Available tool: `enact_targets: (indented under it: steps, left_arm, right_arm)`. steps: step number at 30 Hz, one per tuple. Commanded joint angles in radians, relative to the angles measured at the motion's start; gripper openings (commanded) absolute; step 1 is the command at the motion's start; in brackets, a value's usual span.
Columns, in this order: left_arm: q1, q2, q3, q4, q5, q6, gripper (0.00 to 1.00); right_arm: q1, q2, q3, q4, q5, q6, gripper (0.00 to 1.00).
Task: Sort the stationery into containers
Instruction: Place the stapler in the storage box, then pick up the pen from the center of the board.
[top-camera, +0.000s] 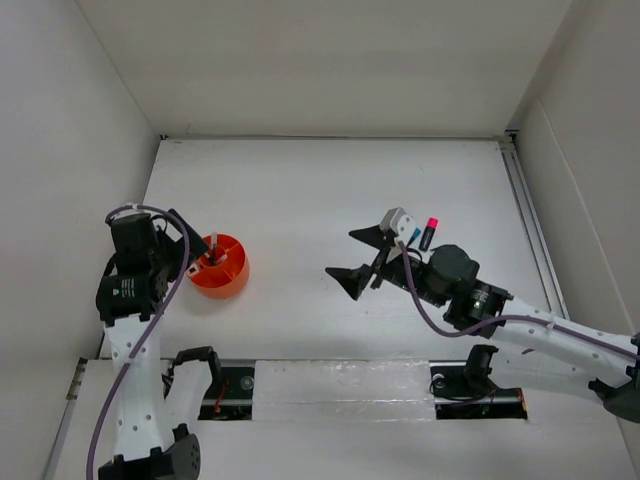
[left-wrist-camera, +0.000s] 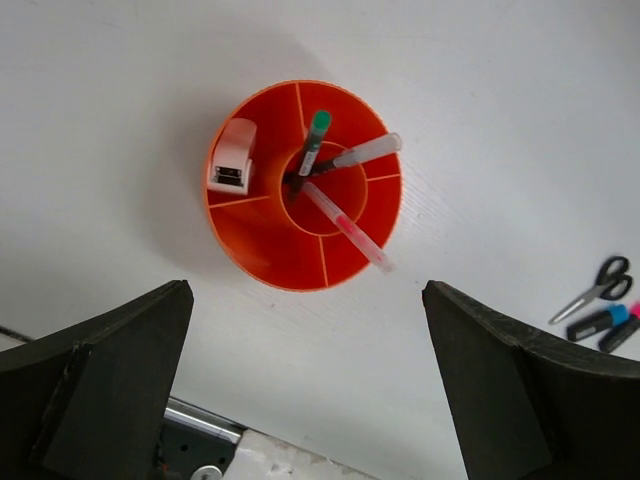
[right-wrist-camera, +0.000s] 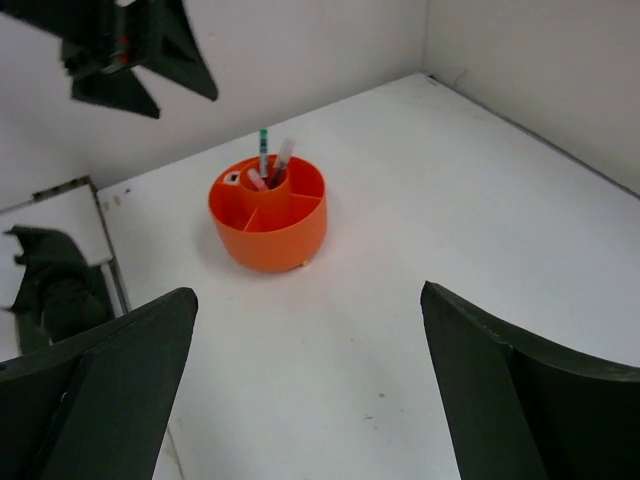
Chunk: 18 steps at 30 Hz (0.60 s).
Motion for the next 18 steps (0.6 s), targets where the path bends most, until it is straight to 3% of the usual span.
enact_targets:
  steps: [1,9,13,14,18]
  left_arm:
    - [-0.010,-0.041,0.070,-0.036,0.036,-0.063,0.99]
    - [-0.038,-0.141,0.202,0.039,0.078,-0.037,0.99]
    - [-0.131,-0.218,0.160,0.096,0.043,-0.015,0.99]
    - [-0.145,-0.230,0.145,0.110,0.021,-0.015,0.99]
    - [-0.199,-0.275,0.145,0.026,-0.169,-0.185,0.99]
  right_arm:
    - [-0.001,0.035,0.111,-0.037,0.189,0.074,1.00]
    - [-0.021,0.165,0.272,-0.279,0.548,0.227,1.00]
    - [-0.197,0.242,0.372,-0.530,0.496,0.412,1.00]
    - [-0.274,0.253,0.372,-0.548,0.449,0.438,1.00]
    - [-0.385,0.264,0.341,-0.548,0.410,0.487,1.00]
